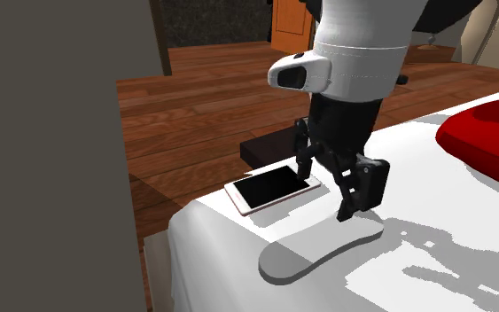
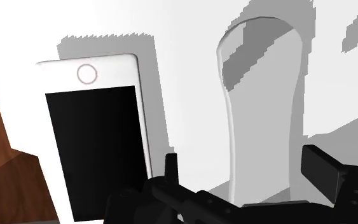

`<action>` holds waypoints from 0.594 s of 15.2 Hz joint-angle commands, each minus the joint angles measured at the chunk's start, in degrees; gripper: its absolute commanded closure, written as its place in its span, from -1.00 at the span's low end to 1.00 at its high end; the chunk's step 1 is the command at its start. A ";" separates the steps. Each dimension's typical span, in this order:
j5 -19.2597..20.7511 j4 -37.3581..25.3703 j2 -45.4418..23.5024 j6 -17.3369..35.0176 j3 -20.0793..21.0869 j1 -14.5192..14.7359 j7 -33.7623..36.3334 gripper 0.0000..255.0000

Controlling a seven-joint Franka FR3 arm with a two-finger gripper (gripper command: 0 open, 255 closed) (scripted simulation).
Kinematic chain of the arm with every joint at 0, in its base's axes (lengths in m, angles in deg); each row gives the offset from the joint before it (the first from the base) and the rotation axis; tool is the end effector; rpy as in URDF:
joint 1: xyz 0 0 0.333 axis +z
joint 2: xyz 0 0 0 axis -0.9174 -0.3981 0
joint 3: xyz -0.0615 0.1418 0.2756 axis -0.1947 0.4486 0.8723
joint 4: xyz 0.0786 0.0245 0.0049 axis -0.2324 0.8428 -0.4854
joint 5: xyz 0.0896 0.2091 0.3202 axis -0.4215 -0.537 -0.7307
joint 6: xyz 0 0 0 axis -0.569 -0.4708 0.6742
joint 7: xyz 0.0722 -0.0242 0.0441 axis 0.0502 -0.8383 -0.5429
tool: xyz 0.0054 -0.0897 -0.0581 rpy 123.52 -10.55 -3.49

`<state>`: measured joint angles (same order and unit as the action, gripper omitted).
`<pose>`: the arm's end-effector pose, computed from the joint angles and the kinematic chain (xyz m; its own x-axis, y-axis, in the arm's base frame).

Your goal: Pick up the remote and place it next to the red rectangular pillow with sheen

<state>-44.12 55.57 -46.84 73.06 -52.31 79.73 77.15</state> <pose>0.4936 0.4095 0.4652 0.9914 -0.1311 -0.0003 -0.1311 -0.9913 0.0087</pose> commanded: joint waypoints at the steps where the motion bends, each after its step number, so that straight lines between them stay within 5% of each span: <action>1: 2.39 -5.57 -5.12 -1.68 -0.18 2.42 2.09 -1.00; 3: 3.50 -8.73 -7.87 -2.66 -0.49 3.97 3.00 -1.00; 9: 4.03 -5.09 -8.58 1.58 -0.84 3.75 3.43 -1.00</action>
<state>-40.21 49.92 -55.25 73.90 -53.09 83.53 80.52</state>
